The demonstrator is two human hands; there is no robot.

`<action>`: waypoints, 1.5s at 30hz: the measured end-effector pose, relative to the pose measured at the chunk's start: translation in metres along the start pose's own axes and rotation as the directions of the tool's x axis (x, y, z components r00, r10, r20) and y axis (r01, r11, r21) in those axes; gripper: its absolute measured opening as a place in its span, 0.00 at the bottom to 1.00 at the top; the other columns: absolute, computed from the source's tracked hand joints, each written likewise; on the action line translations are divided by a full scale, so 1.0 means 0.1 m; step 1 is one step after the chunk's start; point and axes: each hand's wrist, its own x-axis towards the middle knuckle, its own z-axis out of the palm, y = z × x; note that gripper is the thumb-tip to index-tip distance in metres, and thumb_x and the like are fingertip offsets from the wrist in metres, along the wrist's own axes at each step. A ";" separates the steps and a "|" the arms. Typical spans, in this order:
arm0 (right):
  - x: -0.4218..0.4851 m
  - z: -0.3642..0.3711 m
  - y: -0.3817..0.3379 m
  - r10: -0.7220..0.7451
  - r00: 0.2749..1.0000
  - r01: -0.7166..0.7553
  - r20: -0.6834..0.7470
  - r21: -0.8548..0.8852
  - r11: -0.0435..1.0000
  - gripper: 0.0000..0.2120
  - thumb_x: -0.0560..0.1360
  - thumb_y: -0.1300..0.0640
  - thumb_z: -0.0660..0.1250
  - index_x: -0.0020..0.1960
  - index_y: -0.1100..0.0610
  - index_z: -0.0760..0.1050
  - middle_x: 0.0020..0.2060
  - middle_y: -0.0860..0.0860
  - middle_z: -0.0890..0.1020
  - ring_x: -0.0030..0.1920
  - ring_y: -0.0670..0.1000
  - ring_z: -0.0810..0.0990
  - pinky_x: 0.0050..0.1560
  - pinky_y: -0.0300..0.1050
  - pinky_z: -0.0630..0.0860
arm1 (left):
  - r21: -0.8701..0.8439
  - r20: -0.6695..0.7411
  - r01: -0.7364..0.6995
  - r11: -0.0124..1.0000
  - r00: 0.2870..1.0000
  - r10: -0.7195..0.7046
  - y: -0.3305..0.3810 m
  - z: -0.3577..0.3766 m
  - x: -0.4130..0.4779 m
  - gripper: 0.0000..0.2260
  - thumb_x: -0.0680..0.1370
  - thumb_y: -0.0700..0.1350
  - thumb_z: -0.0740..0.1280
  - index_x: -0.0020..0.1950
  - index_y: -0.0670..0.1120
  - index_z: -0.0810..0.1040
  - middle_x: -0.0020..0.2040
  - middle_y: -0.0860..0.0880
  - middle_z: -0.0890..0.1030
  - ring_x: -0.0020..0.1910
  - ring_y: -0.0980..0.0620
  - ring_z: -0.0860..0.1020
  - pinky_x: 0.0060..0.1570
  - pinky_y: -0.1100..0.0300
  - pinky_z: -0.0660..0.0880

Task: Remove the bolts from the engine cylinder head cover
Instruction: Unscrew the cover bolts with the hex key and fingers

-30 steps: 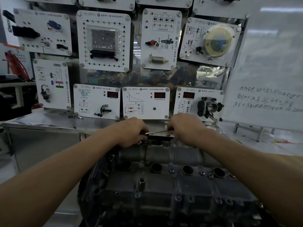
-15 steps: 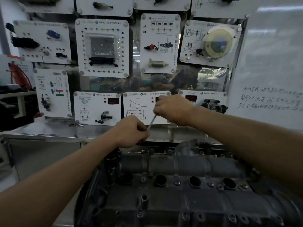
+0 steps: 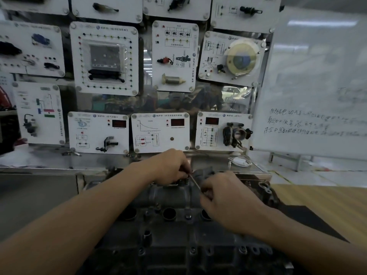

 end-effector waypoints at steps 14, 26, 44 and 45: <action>-0.08 0.08 -0.07 0.071 0.996 -0.075 0.049 0.079 0.994 0.13 0.78 0.53 0.64 0.36 0.55 0.71 0.34 0.54 0.78 0.33 0.53 0.77 0.35 0.50 0.80 | 0.295 0.225 -0.158 0.942 0.970 0.092 0.11 -0.11 0.10 0.08 0.79 0.44 0.66 0.54 0.52 0.84 0.47 0.55 0.84 0.43 0.58 0.78 0.47 0.60 0.74; -0.03 -0.19 0.47 0.081 0.987 -0.057 0.136 -0.175 0.983 0.11 0.79 0.51 0.64 0.46 0.56 0.81 0.40 0.54 0.82 0.40 0.55 0.80 0.45 0.55 0.81 | 0.318 0.270 -0.116 0.941 0.963 0.028 0.11 -0.15 0.16 0.06 0.79 0.45 0.67 0.53 0.51 0.83 0.41 0.57 0.79 0.42 0.55 0.78 0.50 0.53 0.77; 0.25 -0.07 0.96 0.026 0.994 0.011 0.102 -0.346 0.938 0.18 0.84 0.45 0.52 0.57 0.53 0.77 0.51 0.51 0.80 0.53 0.53 0.77 0.51 0.51 0.76 | 0.128 -0.137 0.121 0.984 0.985 -0.103 0.09 0.31 -0.02 0.14 0.82 0.56 0.59 0.39 0.54 0.74 0.36 0.52 0.76 0.37 0.54 0.73 0.42 0.53 0.73; 0.25 -0.07 0.96 0.022 0.995 0.010 0.093 -0.332 0.943 0.18 0.84 0.46 0.52 0.56 0.54 0.77 0.50 0.51 0.80 0.53 0.53 0.77 0.51 0.51 0.76 | 0.126 -0.111 0.115 0.985 0.989 -0.101 0.08 0.29 -0.01 0.14 0.82 0.55 0.59 0.40 0.53 0.75 0.38 0.52 0.77 0.38 0.54 0.73 0.43 0.52 0.74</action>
